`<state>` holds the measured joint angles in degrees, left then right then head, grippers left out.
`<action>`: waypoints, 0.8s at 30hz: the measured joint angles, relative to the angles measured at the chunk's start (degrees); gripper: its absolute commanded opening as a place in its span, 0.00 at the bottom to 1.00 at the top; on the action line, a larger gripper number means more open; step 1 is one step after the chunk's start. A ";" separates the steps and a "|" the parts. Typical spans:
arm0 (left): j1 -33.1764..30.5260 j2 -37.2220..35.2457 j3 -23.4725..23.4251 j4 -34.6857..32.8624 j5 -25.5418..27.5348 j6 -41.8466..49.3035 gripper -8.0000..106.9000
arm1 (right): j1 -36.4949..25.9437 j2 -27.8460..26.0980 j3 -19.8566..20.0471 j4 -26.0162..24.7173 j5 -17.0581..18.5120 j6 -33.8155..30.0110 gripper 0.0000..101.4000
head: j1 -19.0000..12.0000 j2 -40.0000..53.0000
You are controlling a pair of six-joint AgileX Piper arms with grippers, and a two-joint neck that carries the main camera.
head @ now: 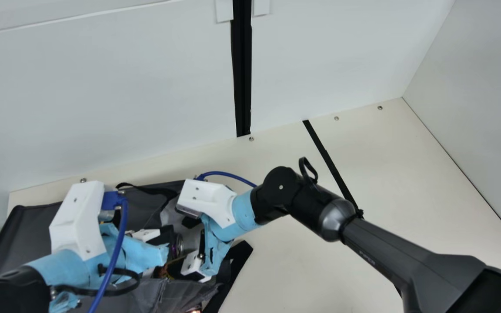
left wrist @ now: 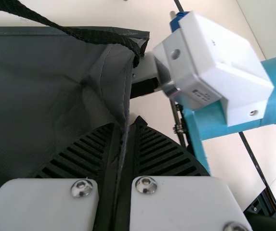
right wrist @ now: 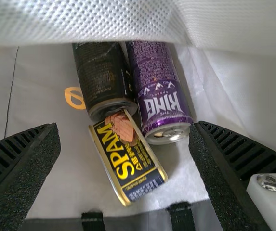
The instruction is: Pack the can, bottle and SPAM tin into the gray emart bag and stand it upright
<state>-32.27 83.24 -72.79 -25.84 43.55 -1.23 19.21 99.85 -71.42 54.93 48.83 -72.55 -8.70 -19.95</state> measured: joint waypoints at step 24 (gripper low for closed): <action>0.00 0.00 0.00 0.00 0.00 0.00 0.00 | -12.88 -8.33 5.25 -1.21 7.29 -6.98 0.94 | 0.00 0.09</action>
<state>-32.27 83.24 -72.79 -25.84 43.55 -1.23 6.33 91.52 -66.17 53.72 56.12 -79.53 -8.70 -19.86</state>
